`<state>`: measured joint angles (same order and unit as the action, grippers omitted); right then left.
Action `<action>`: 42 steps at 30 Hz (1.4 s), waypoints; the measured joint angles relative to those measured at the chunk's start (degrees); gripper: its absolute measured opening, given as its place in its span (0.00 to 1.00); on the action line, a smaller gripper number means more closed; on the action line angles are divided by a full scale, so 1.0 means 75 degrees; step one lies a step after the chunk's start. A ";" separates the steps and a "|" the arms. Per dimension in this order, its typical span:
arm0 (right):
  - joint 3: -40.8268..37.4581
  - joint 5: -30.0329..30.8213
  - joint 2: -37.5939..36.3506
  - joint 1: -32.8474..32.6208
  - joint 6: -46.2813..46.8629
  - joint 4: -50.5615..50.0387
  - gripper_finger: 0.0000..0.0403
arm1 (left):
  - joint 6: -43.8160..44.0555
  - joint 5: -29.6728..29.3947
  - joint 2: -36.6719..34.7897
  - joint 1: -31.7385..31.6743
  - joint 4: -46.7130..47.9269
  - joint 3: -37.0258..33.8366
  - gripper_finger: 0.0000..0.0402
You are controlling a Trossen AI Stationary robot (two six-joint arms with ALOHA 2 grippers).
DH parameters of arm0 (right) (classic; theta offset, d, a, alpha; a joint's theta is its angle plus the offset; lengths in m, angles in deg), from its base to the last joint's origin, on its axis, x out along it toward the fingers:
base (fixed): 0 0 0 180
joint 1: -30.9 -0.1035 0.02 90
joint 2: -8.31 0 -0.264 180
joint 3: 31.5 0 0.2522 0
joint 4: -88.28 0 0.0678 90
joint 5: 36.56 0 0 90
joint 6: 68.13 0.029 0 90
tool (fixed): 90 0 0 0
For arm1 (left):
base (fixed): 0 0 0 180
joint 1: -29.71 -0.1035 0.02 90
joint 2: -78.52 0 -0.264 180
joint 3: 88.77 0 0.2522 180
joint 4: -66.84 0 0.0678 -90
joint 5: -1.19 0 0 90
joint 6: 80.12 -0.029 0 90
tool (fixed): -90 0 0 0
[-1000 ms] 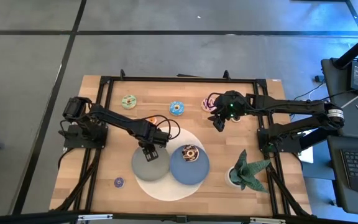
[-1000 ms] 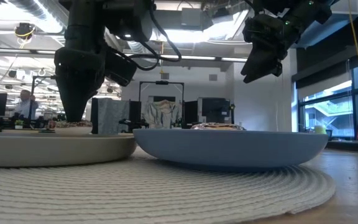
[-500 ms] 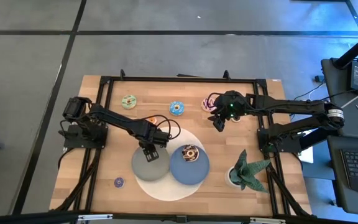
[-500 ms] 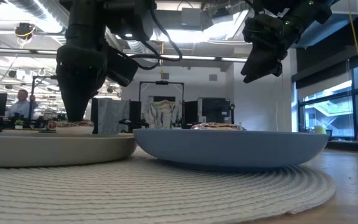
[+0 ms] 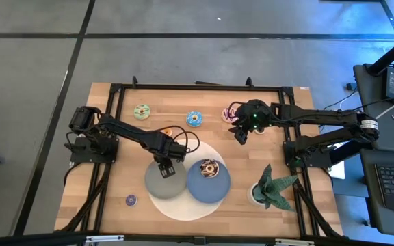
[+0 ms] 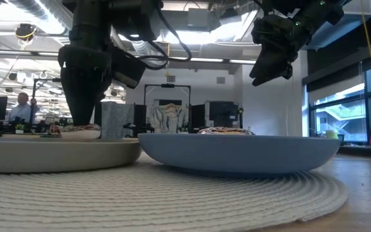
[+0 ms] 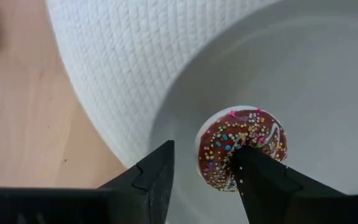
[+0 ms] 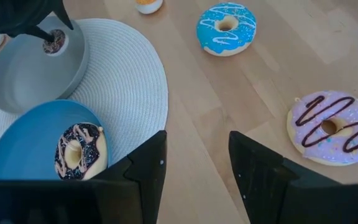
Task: Pick & Place donuts
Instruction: Put the small brown donut on the gray plate
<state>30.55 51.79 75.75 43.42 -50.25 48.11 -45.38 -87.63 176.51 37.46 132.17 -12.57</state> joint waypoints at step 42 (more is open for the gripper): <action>0.0001 0.0006 0.0332 -0.0757 -0.0174 0.1829 0.43 | 0.0590 -0.0600 0.0003 0.0103 0.0262 -0.0026 0.38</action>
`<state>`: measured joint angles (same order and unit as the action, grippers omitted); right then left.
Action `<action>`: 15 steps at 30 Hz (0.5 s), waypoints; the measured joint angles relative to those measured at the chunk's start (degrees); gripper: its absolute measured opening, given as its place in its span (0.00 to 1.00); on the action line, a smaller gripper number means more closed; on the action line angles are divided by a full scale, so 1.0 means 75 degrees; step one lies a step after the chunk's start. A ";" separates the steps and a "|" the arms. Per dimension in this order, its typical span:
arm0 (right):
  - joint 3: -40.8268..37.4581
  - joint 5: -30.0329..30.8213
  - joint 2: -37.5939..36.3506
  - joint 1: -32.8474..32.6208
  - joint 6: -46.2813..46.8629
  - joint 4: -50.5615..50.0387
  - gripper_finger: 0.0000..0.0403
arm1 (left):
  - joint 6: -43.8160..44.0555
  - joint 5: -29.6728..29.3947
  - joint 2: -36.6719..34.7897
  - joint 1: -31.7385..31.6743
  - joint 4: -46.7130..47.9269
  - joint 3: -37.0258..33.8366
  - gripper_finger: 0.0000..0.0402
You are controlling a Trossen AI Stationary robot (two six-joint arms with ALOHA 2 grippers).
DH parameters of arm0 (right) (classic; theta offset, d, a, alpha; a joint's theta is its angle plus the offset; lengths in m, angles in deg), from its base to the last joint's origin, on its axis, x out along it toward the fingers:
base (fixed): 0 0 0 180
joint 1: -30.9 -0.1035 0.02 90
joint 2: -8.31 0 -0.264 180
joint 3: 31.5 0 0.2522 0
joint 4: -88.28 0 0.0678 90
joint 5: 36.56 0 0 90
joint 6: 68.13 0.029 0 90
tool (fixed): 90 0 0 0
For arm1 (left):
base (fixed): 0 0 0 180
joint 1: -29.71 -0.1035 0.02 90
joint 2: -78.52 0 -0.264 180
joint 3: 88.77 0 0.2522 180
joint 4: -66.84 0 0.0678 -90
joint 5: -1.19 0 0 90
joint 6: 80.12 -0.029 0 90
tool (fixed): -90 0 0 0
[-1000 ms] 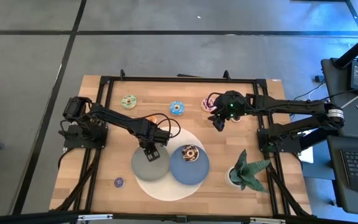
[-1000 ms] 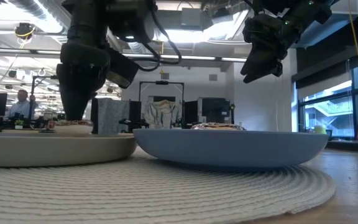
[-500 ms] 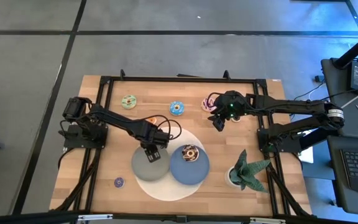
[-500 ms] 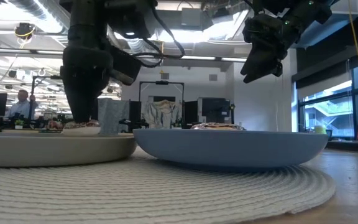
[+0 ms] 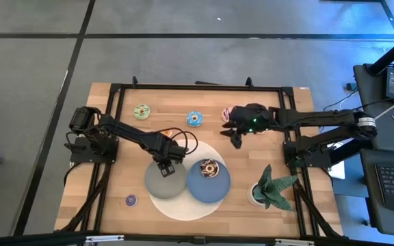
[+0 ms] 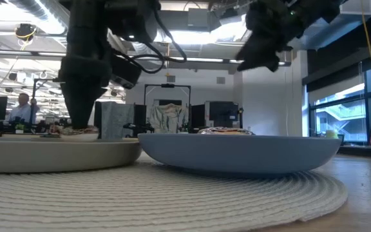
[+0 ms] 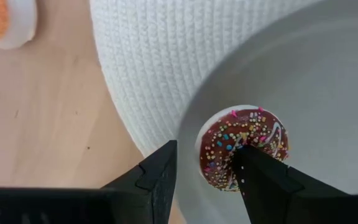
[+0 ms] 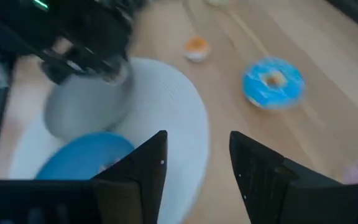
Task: Pick & Place donuts
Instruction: Put the small brown donut on the gray plate
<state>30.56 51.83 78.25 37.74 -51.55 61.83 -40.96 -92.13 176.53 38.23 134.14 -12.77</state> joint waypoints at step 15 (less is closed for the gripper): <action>-0.0001 -0.0406 0.2015 -0.0805 -0.1105 0.2753 0.43 | 0.0217 -0.1012 -0.0118 0.0420 -0.1206 0.0000 0.37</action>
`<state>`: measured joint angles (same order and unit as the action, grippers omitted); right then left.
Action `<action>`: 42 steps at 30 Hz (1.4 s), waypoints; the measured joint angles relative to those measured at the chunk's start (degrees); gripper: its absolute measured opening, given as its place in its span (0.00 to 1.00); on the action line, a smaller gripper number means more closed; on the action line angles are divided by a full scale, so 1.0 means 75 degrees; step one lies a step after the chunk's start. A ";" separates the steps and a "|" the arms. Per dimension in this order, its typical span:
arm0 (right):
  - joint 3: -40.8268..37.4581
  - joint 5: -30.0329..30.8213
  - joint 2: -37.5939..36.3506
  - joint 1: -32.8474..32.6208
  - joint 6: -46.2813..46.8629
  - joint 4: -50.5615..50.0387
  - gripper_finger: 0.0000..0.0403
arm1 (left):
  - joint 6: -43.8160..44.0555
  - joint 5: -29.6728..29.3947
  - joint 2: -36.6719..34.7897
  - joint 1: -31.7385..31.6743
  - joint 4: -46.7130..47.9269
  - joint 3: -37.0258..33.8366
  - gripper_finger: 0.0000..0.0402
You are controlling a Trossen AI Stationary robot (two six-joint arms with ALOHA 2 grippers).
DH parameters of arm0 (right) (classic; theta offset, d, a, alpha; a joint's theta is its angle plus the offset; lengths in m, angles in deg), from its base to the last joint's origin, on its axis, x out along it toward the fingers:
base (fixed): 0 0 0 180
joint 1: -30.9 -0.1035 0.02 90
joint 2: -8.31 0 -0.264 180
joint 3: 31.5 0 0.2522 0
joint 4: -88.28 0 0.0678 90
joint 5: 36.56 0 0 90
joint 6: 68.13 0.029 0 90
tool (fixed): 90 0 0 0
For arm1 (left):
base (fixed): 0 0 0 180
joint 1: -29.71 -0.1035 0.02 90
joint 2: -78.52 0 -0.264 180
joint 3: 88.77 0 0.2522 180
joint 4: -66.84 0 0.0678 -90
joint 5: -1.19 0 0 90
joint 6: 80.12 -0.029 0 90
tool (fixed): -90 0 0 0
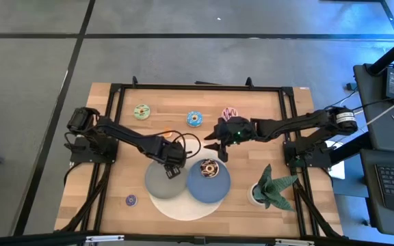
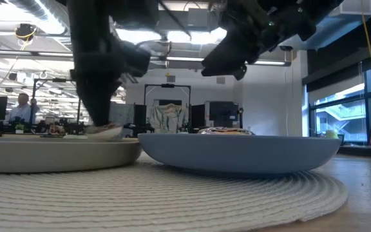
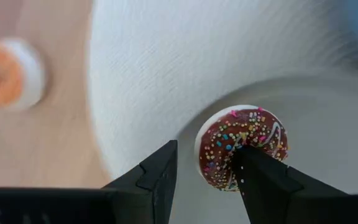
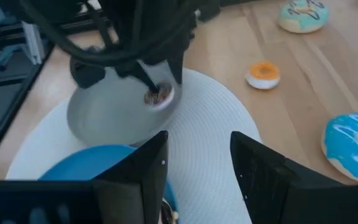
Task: Pick & Place donuts
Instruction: Put the small brown donut on the gray plate
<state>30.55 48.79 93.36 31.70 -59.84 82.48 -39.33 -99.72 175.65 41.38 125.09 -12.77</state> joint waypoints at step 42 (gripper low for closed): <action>0.3632 -0.1282 0.5321 -0.0734 -0.0558 0.2389 0.43 | 0.1639 0.0424 -0.1622 0.0390 -0.0984 -0.1655 0.37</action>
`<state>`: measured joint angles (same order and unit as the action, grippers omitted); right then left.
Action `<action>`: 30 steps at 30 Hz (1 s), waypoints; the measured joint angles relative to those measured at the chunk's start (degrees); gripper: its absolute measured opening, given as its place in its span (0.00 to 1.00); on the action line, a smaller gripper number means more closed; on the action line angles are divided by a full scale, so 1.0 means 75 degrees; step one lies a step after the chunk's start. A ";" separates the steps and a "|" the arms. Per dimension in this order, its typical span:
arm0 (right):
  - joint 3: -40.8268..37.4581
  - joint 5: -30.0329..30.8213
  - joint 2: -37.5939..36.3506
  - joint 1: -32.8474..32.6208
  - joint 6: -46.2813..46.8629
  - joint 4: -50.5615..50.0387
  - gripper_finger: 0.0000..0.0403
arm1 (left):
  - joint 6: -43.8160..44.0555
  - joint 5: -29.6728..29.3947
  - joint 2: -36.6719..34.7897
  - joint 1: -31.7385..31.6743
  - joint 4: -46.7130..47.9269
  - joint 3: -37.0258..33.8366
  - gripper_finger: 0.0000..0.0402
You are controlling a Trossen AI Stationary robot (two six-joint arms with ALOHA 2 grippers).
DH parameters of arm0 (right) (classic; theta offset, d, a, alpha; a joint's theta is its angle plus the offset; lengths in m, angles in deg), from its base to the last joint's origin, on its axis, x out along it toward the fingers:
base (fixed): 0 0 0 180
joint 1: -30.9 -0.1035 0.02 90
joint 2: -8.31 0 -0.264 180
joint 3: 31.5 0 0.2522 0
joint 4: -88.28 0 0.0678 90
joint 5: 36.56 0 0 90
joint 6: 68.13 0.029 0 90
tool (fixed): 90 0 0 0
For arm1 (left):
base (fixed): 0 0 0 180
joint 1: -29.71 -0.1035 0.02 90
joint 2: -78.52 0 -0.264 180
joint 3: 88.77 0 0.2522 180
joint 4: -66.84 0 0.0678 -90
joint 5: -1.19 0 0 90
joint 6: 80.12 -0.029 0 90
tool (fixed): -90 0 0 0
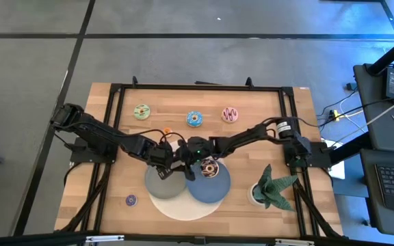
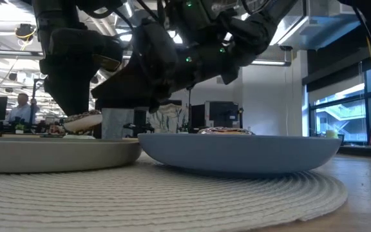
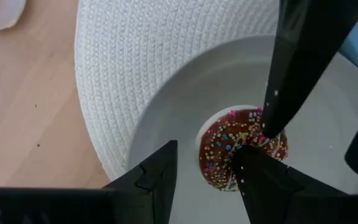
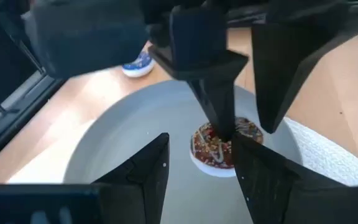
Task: Pick & Place donuts
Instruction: Put the small brown donut on the gray plate, then put the small blue donut on the gray plate
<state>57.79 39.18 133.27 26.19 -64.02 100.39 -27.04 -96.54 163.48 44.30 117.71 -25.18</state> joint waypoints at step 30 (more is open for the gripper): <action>-0.0274 -0.0092 -0.3572 0.1030 -0.1185 -0.6655 0.43 | 0.1615 0.0230 -0.2434 0.0408 0.1518 0.0006 0.38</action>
<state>55.74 38.49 106.48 33.92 -72.91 50.48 -14.93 -94.81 145.23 47.36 129.09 -25.14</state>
